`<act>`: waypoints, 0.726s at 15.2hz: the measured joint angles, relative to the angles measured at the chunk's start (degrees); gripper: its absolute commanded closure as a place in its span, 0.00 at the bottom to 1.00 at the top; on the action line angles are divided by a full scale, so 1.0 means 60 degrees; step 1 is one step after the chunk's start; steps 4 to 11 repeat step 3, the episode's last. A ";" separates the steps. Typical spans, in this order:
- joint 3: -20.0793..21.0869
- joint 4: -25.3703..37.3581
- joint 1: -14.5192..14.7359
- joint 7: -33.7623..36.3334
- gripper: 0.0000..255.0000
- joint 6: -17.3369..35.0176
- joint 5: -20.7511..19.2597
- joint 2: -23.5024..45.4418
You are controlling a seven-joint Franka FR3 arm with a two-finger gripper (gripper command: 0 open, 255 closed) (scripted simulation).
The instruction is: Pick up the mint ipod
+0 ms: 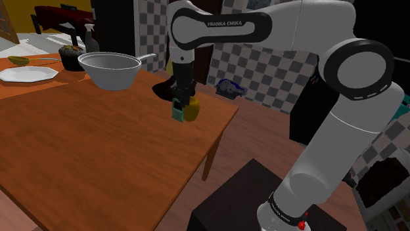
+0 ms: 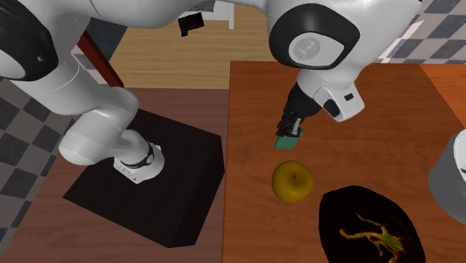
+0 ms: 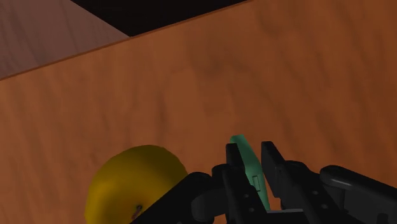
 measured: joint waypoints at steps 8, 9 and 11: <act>-0.0007 0.0323 -0.0008 -0.0024 1.00 -0.0332 0.0002 -0.0010; -0.0007 0.0323 -0.0008 -0.0024 1.00 -0.0332 0.0002 -0.0010; -0.0007 0.0323 -0.0008 -0.0024 1.00 -0.0332 0.0002 -0.0010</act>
